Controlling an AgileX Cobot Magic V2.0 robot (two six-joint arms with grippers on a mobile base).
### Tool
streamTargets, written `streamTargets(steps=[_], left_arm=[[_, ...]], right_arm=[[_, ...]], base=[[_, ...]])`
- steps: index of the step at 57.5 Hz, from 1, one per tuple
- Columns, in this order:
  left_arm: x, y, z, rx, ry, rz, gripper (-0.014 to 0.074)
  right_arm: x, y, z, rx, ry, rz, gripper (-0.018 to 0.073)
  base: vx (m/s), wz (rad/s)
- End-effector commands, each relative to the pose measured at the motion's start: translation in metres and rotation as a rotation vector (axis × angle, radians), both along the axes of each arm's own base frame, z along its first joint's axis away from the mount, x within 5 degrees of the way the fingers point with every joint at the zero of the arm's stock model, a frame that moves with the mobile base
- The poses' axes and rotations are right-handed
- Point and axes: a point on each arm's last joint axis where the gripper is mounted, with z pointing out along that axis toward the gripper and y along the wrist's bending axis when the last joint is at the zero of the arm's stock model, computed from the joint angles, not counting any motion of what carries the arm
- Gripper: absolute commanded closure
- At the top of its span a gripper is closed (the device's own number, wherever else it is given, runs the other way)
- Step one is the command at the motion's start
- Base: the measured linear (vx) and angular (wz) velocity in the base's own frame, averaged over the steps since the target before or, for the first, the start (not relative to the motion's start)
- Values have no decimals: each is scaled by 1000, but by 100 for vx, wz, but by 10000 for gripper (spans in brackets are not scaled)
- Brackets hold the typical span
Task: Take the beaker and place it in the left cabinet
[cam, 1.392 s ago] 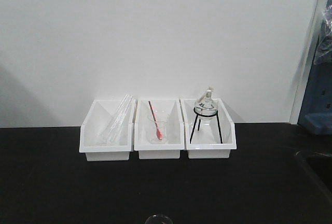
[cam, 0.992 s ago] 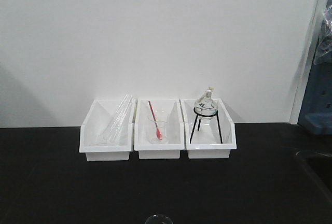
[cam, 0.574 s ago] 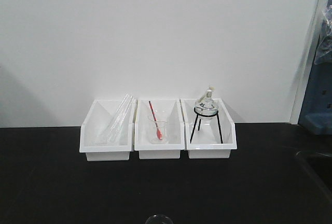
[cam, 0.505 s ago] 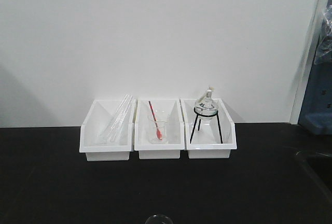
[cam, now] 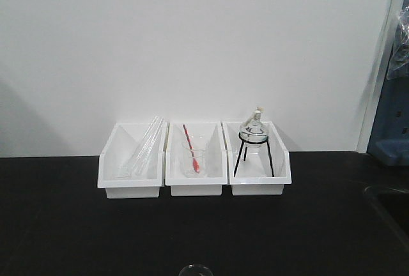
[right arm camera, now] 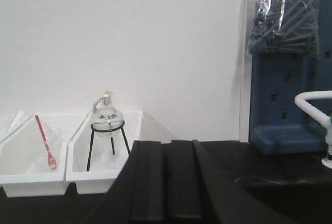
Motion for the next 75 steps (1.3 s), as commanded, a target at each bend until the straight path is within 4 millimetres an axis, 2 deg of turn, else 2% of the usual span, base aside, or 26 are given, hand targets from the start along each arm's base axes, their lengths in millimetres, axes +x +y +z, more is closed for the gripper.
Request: streamTargets(steps=[1,14,24,33,47,59,63,68,75], left_arm=[[-1,0,3,-34,-81,-2,595],[-1,0,3,-34,-81,-2,595],[-1,0,3,-34,-81,-2,595],[-1,0,3,-34,-81,-2,595],[-1,0,3,-34,-81,-2,595],[-1,0,3,-34,-81,-2,595],[-1,0,3,-34,-81,-2,595],[-1,0,3,-34,-81,-2,595],[-1,0,3,-34,-81,-2,595]], right_arm=[[12,1,17,-3,-140,22,563],[21,1,11,-1,-116,25,539],[21,1,10,-2,-102,23,442],[22,1,7,-2,-77,20,254],[22,0,6,-3,-66,18,-168],[22,1,7,58,-70,30,-159],[24,7,4,78,-55,78,-146],[27,29,-5,5,-34,230,-123],[28,67,-29,-12,29,483,-92]], base=[[0,0],[0,0],[0,0],[0,0],[0,0],[0,0],[0,0],[0,0],[0,0]])
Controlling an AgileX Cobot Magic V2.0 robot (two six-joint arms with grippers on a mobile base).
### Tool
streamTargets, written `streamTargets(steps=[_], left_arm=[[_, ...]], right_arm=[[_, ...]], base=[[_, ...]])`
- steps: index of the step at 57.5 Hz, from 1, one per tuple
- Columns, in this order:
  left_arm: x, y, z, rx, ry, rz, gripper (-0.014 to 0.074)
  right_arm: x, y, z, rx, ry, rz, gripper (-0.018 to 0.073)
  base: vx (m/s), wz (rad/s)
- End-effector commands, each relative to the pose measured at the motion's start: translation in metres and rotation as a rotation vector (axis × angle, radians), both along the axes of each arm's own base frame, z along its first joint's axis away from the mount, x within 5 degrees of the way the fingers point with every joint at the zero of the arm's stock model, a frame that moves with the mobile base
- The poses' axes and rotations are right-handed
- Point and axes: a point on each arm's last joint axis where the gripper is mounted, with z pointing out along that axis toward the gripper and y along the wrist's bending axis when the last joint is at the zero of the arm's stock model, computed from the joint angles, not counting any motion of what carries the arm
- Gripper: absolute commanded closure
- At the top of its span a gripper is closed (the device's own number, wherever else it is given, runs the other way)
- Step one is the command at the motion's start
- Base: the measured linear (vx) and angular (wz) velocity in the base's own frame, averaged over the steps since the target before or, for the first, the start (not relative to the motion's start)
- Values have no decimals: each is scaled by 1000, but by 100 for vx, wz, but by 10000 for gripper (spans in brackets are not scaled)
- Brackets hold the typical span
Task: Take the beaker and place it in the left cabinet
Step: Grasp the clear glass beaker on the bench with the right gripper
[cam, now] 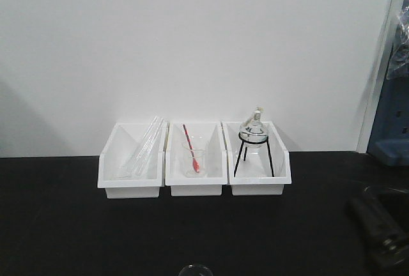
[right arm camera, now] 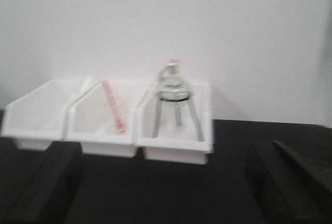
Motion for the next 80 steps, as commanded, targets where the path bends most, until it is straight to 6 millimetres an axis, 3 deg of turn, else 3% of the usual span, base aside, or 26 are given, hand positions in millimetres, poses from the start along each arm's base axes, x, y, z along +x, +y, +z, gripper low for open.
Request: streamTargets(steps=[1,8,20,30,43,51,80], left_arm=[[-1,0,3,-34,-81,-2,595],[-1,0,3,-34,-81,-2,595],[-1,0,3,-34,-81,-2,595],[-1,0,3,-34,-81,-2,595],[-1,0,3,-34,-81,-2,595],[-1,0,3,-34,-81,-2,595],[-1,0,3,-34,-81,-2,595]], right_arm=[[0,33,-2,19,-51,231,-88],[4,60,-36,15,50,378,-57],[18,87,-91,-67,164,514,-29],[31,101,-116,7,64,603,-29],[57,116,-151,95,65,638,-29],[68,120,-164,100,67,641,-29],[101,137,-180,103,45,650,-29]], base=[[0,0],[0,0],[0,0],[0,0],[0,0],[0,0],[0,0]])
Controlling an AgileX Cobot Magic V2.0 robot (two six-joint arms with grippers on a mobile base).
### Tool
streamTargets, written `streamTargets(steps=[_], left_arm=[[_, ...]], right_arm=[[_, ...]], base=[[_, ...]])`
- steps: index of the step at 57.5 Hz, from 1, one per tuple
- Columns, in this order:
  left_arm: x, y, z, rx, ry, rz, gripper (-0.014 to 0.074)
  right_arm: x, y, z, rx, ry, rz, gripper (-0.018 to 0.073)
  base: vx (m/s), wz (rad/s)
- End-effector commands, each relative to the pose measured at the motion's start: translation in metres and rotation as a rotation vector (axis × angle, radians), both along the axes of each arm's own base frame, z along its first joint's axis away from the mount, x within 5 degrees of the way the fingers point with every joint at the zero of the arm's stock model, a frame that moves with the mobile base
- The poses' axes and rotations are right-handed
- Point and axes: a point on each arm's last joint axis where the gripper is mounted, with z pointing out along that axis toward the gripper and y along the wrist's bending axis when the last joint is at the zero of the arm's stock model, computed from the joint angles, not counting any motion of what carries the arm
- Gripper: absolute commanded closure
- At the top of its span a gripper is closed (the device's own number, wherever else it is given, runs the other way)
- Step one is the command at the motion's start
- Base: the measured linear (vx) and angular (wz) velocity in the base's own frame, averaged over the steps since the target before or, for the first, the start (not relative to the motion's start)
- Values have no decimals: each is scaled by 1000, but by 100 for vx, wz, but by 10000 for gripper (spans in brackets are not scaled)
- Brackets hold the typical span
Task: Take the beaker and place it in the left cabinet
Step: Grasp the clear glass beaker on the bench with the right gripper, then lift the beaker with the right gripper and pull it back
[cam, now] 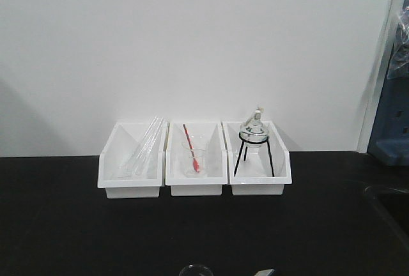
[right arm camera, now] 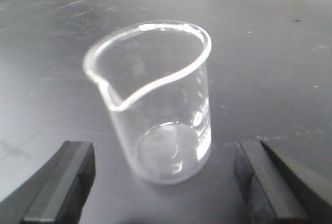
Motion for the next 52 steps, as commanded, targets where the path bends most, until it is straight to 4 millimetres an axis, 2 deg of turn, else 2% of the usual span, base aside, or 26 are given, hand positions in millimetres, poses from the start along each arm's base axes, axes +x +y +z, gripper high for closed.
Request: streamTargets(steps=[1,10,28,37,43,48,52], left_arm=[[-1,0,3,-34,-81,-2,595],[-1,0,3,-34,-81,-2,595],[-1,0,3,-34,-81,-2,595],[-1,0,3,-34,-81,-2,595],[-1,0,3,-34,-81,-2,595],[-1,0,3,-34,-81,-2,595],[-1,0,3,-34,-81,-2,595]], right_arm=[[12,8,31,191,-177,16,-29],[21,13,28,214,-182,23,-29],[35,42,32,247,-233,88,-29],[44,48,32,254,-234,54,-6],[48,48,32,264,-227,-9,87],[49,47,32,264,-224,-25,229],[48,47,34,259,-222,-11,396]], base=[[0,0],[0,0],[0,0],[0,0],[0,0],[0,0],[0,0]])
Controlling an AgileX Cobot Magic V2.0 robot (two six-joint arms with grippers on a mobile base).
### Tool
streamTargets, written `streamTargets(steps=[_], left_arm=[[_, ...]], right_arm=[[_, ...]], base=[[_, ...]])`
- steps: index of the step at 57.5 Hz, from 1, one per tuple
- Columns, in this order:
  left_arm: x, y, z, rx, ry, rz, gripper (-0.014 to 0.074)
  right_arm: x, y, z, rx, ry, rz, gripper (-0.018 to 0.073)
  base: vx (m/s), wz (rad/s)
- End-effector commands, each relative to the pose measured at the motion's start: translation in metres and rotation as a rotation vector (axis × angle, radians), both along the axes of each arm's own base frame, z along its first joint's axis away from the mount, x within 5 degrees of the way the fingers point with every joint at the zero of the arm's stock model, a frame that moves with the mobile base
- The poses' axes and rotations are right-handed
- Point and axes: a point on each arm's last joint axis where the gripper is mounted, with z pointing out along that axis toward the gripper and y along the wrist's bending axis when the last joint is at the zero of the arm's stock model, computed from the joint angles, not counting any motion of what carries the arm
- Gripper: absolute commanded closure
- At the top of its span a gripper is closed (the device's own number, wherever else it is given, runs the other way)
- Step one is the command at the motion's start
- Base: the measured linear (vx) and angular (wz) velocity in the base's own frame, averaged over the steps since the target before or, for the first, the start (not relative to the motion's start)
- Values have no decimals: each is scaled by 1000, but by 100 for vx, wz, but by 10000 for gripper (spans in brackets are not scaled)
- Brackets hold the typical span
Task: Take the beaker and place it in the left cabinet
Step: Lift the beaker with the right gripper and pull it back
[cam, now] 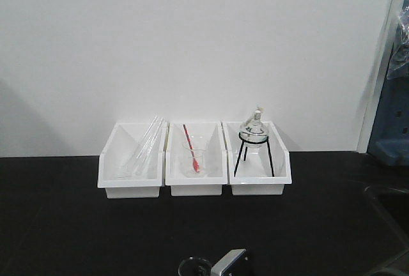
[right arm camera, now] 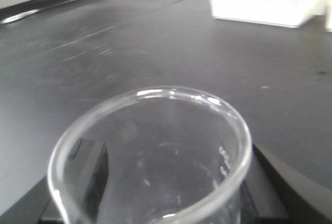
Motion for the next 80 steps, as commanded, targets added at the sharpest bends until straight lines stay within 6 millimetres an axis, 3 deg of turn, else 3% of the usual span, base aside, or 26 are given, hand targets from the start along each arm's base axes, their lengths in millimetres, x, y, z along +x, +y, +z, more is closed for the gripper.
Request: streamTargets(steps=[1,5,14,19,20,25,44,53,61,80], left_arm=[[-1,0,3,-34,-81,-2,595],[-1,0,3,-34,-81,-2,595],[-1,0,3,-34,-81,-2,595],[-1,0,3,-34,-81,-2,595],[-1,0,3,-34,-81,-2,595],[-1,0,3,-34,-81,-2,595],[-1,0,3,-34,-81,-2,595],[-1,0,3,-34,-81,-2,595],[-1,0,3,-34,-81,-2,595],[-1,0,3,-34,-81,-2,595]], right_arm=[[6,5,40,157,-154,17,433],[3,5,45,127,-132,40,575],[-5,-1,69,75,-60,14,564],[-13,-9,93,40,-47,-21,564],[-34,-27,132,-31,1,-88,564],[-54,-46,165,-63,29,-160,564],[-144,-121,243,-202,-5,-417,564],[-192,-154,259,-161,-70,-500,564],[-221,-174,263,-152,-134,-551,564],[-229,-183,265,-201,-173,-591,564]], base=[[0,0],[0,0],[0,0],[0,0],[0,0],[0,0],[0,0],[0,0],[0,0],[-1,6]])
